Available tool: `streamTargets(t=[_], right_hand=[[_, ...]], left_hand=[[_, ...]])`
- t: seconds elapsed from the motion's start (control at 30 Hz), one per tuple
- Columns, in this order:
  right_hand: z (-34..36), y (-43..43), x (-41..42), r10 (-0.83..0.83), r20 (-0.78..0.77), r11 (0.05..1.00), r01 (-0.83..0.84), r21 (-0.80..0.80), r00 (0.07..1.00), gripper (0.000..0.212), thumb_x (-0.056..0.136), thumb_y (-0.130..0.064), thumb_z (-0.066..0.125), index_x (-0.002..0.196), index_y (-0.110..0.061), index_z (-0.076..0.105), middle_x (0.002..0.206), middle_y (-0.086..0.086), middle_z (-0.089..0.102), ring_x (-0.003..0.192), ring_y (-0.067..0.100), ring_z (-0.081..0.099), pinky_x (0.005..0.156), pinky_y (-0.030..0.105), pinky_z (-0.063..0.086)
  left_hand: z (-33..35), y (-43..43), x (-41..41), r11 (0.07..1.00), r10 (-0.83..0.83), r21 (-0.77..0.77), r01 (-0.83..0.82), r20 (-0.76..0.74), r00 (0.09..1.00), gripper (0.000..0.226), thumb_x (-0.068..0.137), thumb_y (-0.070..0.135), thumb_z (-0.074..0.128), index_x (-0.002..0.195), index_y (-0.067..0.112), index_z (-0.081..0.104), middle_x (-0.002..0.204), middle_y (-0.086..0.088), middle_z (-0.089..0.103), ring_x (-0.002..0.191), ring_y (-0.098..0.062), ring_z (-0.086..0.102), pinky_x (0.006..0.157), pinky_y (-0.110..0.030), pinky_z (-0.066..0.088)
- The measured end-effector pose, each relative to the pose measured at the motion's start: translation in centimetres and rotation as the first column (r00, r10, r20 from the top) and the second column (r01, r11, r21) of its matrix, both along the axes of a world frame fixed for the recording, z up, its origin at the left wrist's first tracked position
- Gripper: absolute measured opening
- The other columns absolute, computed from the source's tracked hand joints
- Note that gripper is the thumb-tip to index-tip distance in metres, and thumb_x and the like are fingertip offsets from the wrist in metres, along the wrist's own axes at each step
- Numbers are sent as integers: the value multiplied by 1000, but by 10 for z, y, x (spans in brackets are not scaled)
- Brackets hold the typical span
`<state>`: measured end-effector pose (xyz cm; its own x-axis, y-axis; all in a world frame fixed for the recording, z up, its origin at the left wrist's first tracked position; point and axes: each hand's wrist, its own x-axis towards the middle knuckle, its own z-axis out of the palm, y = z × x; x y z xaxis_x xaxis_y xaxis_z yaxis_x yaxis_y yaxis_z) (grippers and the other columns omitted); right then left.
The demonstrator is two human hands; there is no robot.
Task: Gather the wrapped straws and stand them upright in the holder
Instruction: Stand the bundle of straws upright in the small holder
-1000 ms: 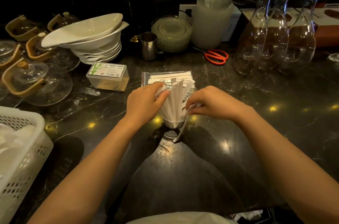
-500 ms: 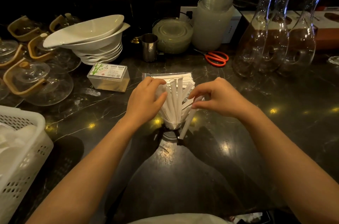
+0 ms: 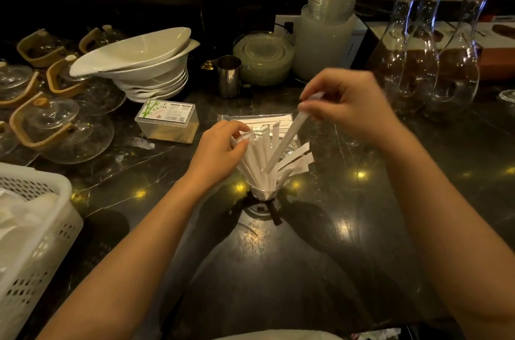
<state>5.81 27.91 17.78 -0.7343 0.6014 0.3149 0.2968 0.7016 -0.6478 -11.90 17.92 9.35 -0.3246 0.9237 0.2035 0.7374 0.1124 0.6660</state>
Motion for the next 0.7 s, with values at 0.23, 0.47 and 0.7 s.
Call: streamTargets(t=[0.23,0.47,0.7], right_hand=[[-47,-13,-27,158,339,983,-180,36,927,9,79,-11,66,86,-5,67,86,9,70,79,16,65,74,27,53],[-56,-15,-41,211,499,973,-229,-26,841,10,83,-14,61,87,-7,65,91,8,67,87,20,62,80,33,49],[-24,7,-45,183,393,983,-161,-89,901,30,83,-35,58,105,-15,62,91,-7,61,76,-2,55,67,12,44]], left_hand=[[-2,0,0,1000,19,1,-19,40,999,23,87,13,52,108,8,59,94,2,50,70,-3,43,61,-11,35],[-6,3,-3,1000,5,-6,-4,73,997,23,87,16,52,108,10,60,90,4,52,68,1,45,61,-12,35],[9,16,-18,998,59,23,-65,199,978,21,89,22,49,102,11,62,92,-3,61,86,-18,57,76,-34,47]])
